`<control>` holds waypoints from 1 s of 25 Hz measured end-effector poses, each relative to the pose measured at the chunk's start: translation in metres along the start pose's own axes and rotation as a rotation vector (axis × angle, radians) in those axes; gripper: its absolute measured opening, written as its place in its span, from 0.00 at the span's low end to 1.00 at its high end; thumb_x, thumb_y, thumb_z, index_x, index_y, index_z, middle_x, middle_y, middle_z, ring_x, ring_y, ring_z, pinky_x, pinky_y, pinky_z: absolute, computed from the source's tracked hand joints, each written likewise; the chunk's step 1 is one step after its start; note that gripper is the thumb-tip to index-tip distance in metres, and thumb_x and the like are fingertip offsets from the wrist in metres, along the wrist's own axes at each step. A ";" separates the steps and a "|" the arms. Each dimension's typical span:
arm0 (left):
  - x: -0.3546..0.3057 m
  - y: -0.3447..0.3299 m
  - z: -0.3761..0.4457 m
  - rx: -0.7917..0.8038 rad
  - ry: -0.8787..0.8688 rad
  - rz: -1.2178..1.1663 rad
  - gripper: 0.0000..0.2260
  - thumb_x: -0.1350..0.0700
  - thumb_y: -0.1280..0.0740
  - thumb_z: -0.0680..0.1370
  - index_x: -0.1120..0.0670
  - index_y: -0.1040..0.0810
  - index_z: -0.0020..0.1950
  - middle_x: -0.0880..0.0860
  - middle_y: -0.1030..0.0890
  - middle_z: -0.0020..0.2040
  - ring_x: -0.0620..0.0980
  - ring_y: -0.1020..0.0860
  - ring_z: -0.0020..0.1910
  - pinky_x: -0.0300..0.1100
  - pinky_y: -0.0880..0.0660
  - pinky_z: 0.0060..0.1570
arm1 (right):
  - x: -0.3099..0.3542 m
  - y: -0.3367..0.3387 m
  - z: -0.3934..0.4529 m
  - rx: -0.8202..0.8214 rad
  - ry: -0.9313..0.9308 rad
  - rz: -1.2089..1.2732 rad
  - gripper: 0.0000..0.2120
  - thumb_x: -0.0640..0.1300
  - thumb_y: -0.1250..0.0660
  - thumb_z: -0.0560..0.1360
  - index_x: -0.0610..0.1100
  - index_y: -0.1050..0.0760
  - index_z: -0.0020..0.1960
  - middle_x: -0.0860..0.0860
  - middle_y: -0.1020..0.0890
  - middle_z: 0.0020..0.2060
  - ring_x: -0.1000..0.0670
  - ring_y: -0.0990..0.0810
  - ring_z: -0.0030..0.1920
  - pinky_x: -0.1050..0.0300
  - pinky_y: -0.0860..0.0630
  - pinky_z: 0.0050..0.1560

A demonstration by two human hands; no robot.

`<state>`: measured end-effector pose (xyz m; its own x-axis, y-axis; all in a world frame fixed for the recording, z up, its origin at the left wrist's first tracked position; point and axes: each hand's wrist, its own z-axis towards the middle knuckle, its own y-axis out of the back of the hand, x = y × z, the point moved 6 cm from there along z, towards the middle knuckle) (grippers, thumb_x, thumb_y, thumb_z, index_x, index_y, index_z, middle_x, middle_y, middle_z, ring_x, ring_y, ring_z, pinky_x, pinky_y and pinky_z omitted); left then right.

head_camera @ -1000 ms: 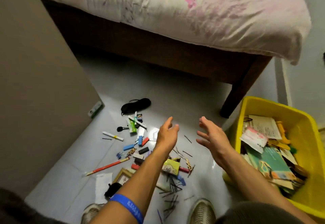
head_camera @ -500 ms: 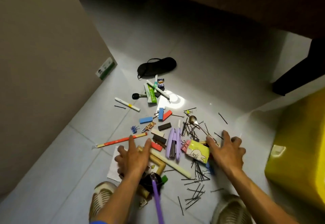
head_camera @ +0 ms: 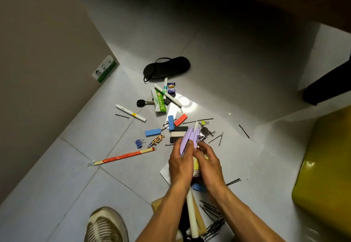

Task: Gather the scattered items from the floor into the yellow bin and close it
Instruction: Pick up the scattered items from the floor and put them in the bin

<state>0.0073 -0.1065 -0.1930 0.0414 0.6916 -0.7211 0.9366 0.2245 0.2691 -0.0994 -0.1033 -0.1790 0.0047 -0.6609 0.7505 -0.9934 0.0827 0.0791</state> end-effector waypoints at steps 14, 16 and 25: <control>-0.172 0.019 -0.121 0.014 -0.499 -0.026 0.15 0.40 0.41 0.79 0.36 0.30 0.65 0.40 0.24 0.51 0.40 0.22 0.47 0.29 0.26 0.34 | 0.156 0.042 -0.102 -0.015 0.445 0.140 0.09 0.56 0.33 0.75 0.60 0.22 0.55 0.59 0.16 0.49 0.57 0.17 0.49 0.62 0.19 0.39; -0.201 0.002 -0.158 0.049 -0.605 -0.017 0.14 0.41 0.41 0.79 0.38 0.30 0.65 0.39 0.24 0.50 0.42 0.22 0.47 0.29 0.26 0.34 | 0.178 0.076 -0.127 -0.063 0.491 0.181 0.09 0.54 0.33 0.76 0.58 0.22 0.56 0.56 0.16 0.49 0.55 0.16 0.48 0.61 0.19 0.39; -0.226 -0.182 -0.309 0.522 -0.706 0.036 0.10 0.45 0.38 0.80 0.44 0.25 0.60 0.48 0.20 0.51 0.49 0.21 0.49 0.47 0.20 0.49 | 0.169 0.297 -0.206 -0.511 0.449 0.397 0.15 0.54 0.32 0.72 0.54 0.20 0.57 0.50 0.15 0.50 0.47 0.16 0.51 0.45 0.17 0.48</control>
<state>-0.2798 -0.0916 0.1189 0.1181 0.0671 -0.9907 0.9629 -0.2515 0.0977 -0.3700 -0.0365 0.1069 -0.1855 -0.1546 0.9704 -0.7551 0.6544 -0.0401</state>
